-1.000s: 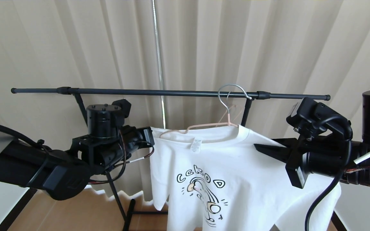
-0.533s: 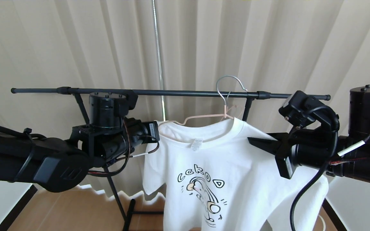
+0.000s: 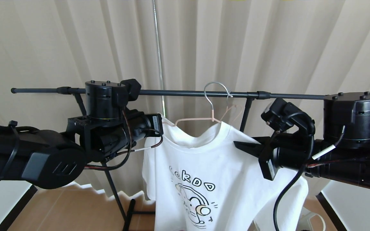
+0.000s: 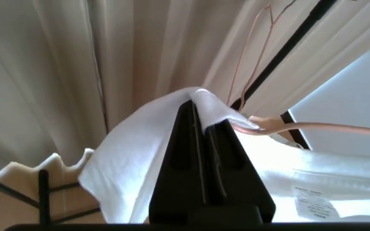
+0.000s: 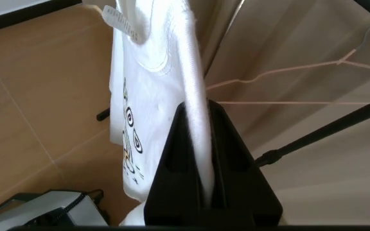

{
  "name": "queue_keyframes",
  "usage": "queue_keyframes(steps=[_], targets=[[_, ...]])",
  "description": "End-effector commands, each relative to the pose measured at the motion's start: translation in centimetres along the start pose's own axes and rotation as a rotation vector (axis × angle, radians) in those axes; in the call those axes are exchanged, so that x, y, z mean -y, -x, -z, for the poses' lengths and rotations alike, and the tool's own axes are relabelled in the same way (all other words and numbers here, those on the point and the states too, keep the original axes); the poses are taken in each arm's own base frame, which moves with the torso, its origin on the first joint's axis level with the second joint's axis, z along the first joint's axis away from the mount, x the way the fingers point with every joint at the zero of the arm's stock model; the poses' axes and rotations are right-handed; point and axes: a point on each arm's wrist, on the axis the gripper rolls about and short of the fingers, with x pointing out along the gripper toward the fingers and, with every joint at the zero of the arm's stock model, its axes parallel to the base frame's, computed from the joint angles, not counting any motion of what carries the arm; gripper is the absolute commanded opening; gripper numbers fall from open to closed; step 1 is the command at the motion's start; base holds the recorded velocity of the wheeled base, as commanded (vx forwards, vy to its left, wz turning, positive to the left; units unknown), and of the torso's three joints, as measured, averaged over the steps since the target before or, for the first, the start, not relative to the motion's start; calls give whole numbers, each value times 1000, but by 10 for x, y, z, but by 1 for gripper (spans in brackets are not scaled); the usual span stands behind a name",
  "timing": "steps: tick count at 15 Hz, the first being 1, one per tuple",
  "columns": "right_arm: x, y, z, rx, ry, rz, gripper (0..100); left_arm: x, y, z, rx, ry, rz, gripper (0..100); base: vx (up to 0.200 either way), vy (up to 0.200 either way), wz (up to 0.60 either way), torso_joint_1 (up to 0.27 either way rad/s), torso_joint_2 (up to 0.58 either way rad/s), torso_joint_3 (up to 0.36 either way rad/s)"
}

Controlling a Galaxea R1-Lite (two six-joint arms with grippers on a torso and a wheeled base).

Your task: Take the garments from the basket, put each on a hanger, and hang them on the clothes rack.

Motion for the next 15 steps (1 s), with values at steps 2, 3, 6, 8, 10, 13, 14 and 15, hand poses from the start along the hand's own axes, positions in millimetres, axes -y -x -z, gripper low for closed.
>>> queue_keyframes(steps=[2,3,6,8,10,13,14,15], targets=[[0,-11,5,-29,-6,-6,0,8,5,-2,8,-4,26,0,0,0,0,0,0,0],[0,-12,5,-26,-16,-6,0,15,8,-1,8,-9,47,0,0,0,0,0,0,0],[-3,-19,5,4,-39,-10,0,32,22,-8,-8,-22,93,0,0,0,0,0,0,0],[-5,-21,8,-4,-39,-22,0,40,31,-13,1,-27,120,0,0,0,0,0,0,0],[-13,-31,11,6,-36,-41,0,47,40,-18,11,-31,146,0,0,0,0,0,0,0],[-18,-46,15,38,-68,-50,0,56,54,-23,20,-34,184,0,0,0,0,0,0,0],[-18,-47,16,42,-74,-49,0,59,57,-24,22,-36,195,0,0,0,0,0,0,0],[-19,-50,18,38,-77,-50,0,64,62,-27,35,-36,216,0,0,0,0,0,0,0]])
